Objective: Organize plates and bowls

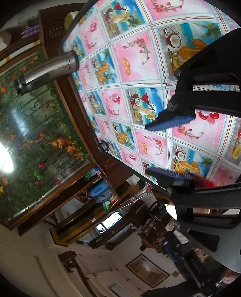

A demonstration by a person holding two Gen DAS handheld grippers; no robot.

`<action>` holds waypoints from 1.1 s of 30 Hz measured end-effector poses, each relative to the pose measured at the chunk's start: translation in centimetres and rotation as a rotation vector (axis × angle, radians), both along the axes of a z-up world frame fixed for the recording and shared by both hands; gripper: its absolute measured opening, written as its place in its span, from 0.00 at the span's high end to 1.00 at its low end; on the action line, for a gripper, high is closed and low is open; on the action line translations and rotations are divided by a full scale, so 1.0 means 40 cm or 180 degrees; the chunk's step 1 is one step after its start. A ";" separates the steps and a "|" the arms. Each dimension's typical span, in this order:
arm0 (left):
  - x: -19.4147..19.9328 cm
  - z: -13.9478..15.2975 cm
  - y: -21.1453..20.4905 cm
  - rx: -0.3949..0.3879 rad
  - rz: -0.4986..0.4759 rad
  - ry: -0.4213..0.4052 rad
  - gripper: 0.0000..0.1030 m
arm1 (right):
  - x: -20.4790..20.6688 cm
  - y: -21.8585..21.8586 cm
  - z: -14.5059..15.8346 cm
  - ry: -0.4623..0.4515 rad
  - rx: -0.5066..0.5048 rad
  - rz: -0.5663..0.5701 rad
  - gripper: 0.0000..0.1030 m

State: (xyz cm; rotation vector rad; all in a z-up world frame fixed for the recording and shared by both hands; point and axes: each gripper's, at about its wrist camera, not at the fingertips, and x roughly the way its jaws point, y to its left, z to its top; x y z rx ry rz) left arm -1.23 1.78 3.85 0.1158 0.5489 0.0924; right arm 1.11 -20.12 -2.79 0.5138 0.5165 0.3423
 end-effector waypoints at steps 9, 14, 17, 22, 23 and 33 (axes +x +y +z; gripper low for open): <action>-0.062 0.032 0.020 -0.0015 0.0064 -0.0382 0.00 | -0.060 0.113 0.031 -0.0371 -0.0299 0.0359 0.57; -0.062 0.034 0.050 -0.0081 0.0185 -0.0378 0.00 | -0.078 0.166 0.033 -0.0402 -0.0407 0.0513 0.57; -0.053 0.026 0.077 -0.0183 0.0219 -0.0268 0.00 | -0.076 0.189 0.027 -0.0360 -0.0426 0.0566 0.57; -0.049 0.020 0.126 -0.0338 0.0268 -0.0205 0.00 | -0.066 0.220 0.024 -0.0326 -0.0508 0.0615 0.57; -0.048 0.019 0.134 -0.0358 0.0287 -0.0197 0.00 | -0.065 0.225 0.023 -0.0321 -0.0518 0.0623 0.57; -0.038 0.005 0.196 -0.0719 0.0222 -0.0099 0.00 | -0.054 0.280 0.004 -0.0233 -0.0643 0.0723 0.57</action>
